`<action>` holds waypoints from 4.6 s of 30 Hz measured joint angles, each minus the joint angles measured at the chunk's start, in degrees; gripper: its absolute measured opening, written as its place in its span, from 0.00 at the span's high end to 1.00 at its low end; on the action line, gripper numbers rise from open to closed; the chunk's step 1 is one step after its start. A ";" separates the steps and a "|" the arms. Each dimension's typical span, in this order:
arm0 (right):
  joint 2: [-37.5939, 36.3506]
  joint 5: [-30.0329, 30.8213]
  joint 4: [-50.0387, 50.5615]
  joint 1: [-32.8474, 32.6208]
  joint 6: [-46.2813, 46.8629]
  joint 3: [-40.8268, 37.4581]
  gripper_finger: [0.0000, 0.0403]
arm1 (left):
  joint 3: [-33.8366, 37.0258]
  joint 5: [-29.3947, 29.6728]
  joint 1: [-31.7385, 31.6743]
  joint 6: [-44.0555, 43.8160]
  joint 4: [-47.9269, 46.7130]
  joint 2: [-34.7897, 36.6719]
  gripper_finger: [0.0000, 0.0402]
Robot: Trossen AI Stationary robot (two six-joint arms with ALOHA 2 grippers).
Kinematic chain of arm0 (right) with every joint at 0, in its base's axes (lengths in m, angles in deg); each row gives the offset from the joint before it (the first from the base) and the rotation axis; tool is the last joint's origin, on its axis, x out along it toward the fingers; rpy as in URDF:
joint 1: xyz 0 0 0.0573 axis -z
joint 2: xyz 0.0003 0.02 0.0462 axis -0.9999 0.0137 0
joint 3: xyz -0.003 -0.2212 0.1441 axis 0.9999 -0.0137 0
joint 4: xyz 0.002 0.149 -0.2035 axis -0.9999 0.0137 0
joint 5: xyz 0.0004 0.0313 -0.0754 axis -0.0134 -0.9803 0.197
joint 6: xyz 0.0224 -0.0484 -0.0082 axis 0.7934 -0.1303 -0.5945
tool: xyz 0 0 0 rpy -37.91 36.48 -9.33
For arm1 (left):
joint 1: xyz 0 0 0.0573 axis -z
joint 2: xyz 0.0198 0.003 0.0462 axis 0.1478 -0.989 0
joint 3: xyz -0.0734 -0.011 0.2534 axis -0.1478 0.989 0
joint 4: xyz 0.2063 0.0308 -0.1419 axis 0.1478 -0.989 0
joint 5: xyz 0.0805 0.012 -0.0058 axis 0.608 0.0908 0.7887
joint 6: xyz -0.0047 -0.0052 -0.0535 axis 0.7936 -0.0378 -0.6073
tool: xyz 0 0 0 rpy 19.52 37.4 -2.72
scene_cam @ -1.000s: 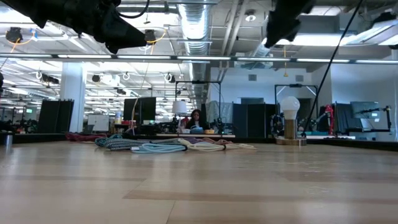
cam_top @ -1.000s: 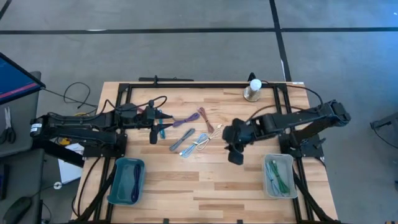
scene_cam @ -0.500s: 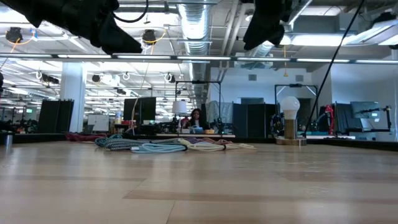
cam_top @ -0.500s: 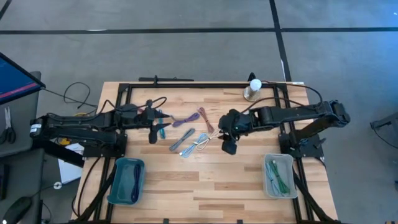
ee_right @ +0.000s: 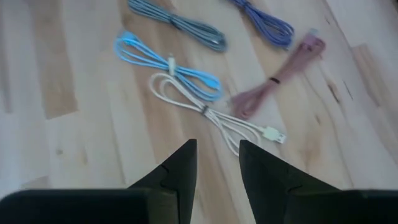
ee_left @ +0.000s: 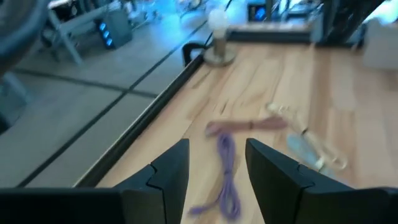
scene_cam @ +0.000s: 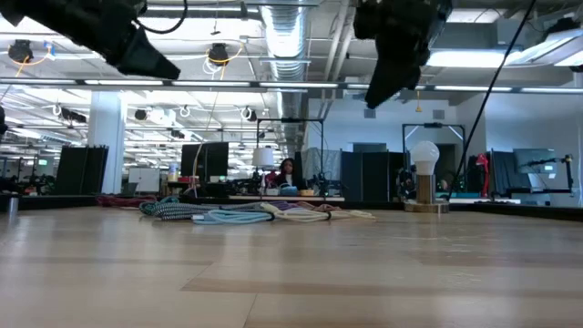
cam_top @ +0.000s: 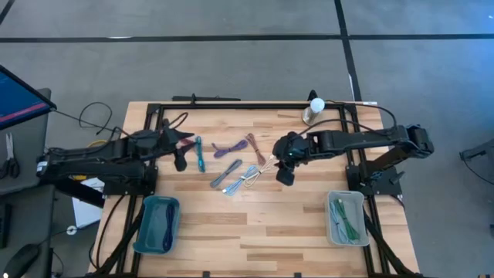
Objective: Pick & Place USB Port
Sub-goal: Put the pink patterned USB cable into the blue bin
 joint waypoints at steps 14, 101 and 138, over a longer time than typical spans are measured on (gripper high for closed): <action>0.00 1.83 -2.39 2.68 0.02 -3.58 0.72 | 0.00 6.38 0.00 -0.74 -8.27 1.48 0.61; 0.00 11.75 -20.93 6.31 -0.79 -14.28 0.72 | -7.60 13.92 -28.97 44.92 -5.48 -10.40 0.98; 0.00 11.62 -20.48 6.22 3.08 -14.28 0.72 | -32.33 -35.66 -50.45 40.48 -49.05 -43.87 0.98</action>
